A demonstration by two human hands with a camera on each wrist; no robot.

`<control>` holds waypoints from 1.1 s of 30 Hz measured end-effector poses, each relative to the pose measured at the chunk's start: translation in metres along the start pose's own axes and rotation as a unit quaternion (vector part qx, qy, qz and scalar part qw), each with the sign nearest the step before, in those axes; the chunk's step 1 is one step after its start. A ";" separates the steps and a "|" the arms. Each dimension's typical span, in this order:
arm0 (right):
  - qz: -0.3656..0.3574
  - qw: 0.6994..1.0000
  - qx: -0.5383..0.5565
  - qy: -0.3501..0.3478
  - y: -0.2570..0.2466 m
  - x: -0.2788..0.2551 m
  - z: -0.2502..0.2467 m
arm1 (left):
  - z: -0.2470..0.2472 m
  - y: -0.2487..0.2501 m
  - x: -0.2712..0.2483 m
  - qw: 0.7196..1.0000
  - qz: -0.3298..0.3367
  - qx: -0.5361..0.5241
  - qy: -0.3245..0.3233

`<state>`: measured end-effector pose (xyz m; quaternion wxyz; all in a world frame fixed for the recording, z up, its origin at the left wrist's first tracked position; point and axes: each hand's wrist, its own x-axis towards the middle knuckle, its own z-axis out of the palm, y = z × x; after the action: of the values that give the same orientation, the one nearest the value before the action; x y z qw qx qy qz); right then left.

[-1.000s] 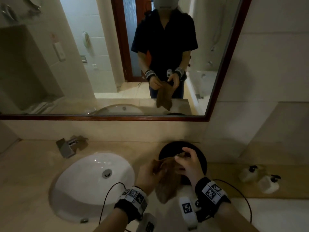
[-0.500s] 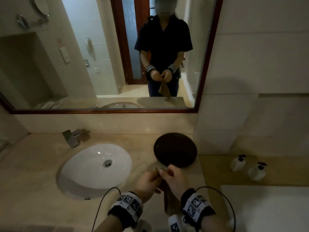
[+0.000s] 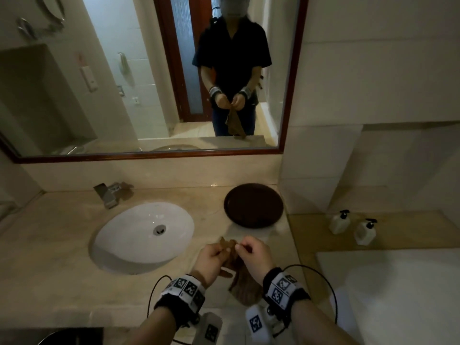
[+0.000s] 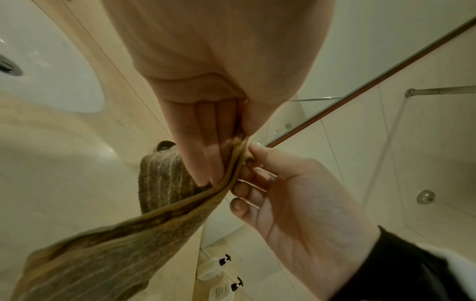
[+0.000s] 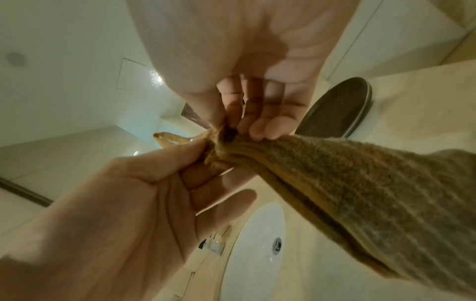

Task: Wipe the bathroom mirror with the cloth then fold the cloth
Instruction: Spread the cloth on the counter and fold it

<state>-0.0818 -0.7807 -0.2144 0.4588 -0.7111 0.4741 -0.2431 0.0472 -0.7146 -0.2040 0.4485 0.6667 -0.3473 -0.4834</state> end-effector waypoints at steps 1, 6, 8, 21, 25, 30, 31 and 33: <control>-0.003 1.000 -0.019 0.013 -0.002 0.000 0.000 | -0.004 -0.002 0.001 1.000 -0.001 0.005 0.004; 0.050 0.995 0.015 0.086 -0.002 -0.004 0.002 | -0.029 -0.010 -0.001 0.999 0.003 0.009 0.039; 0.088 0.990 0.038 0.107 0.000 -0.005 0.000 | -0.043 -0.014 -0.006 0.998 0.004 0.004 0.055; 0.183 0.961 -0.209 0.011 0.031 -0.002 -0.048 | -0.159 -0.058 -0.004 0.989 -0.070 0.110 0.075; 0.183 0.943 -0.278 0.011 0.041 0.009 -0.039 | -0.156 -0.074 0.018 0.973 -0.097 0.207 0.020; 0.282 0.955 -0.073 0.057 0.072 0.039 -0.018 | -0.142 -0.088 0.058 0.943 -0.111 0.310 0.054; 0.310 0.948 -0.021 0.062 0.078 0.047 -0.015 | -0.139 -0.089 0.068 0.940 -0.118 0.313 0.061; 0.349 0.932 0.071 0.075 0.093 0.067 -0.011 | -0.130 -0.091 0.088 0.950 -0.150 0.263 0.081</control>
<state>-0.1028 -0.8578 -0.2976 0.5271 -0.4467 0.7065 -0.1532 0.1997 -0.7273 -0.3012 0.2063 0.8424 -0.3202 -0.3812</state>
